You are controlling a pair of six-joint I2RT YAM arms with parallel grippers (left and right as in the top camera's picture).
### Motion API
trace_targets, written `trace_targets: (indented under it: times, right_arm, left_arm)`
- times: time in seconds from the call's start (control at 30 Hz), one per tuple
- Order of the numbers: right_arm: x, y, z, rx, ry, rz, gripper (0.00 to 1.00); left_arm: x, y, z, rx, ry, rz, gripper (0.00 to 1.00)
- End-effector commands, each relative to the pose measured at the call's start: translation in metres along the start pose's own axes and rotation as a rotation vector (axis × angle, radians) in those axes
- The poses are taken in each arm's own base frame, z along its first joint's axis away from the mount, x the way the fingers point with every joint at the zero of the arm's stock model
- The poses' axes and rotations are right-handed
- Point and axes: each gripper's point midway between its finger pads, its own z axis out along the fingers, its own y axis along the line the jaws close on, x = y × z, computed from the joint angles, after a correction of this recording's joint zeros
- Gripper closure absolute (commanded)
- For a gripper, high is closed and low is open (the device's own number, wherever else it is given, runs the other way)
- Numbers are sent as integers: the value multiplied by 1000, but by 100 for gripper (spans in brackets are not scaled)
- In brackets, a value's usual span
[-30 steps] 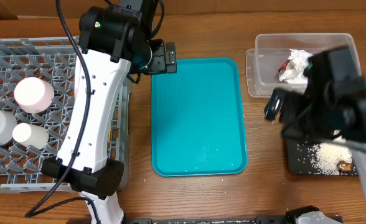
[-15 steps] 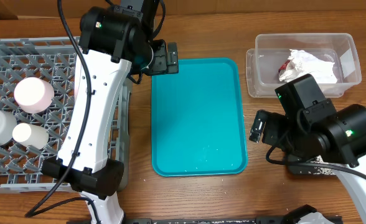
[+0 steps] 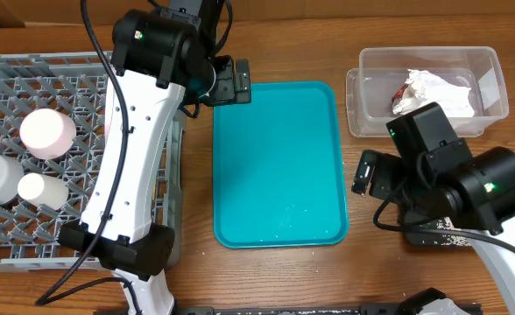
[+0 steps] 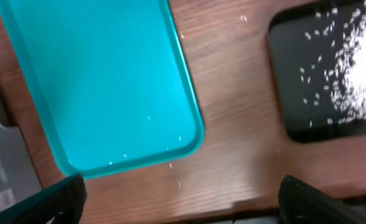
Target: Sort waste into correct bins and load items into the dishwasher
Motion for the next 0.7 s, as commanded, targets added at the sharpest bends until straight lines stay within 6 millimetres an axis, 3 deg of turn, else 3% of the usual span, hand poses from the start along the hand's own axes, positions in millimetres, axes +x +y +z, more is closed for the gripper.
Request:
trace_targets:
  times: [0.0,0.33,0.67]
  right_arm:
    - [-13,0,7,-27,-98,-116,0]
    - [-29,0,34,-330,-401,-223,0]
    - [-33,-35,57,-451,-769,-169,0]
  left_arm:
    - [2,-2,1,7,11,-12,0]
    - [2,-2,1,7,11,-12,0]
    - [2,-2,1,7,11,-12,0]
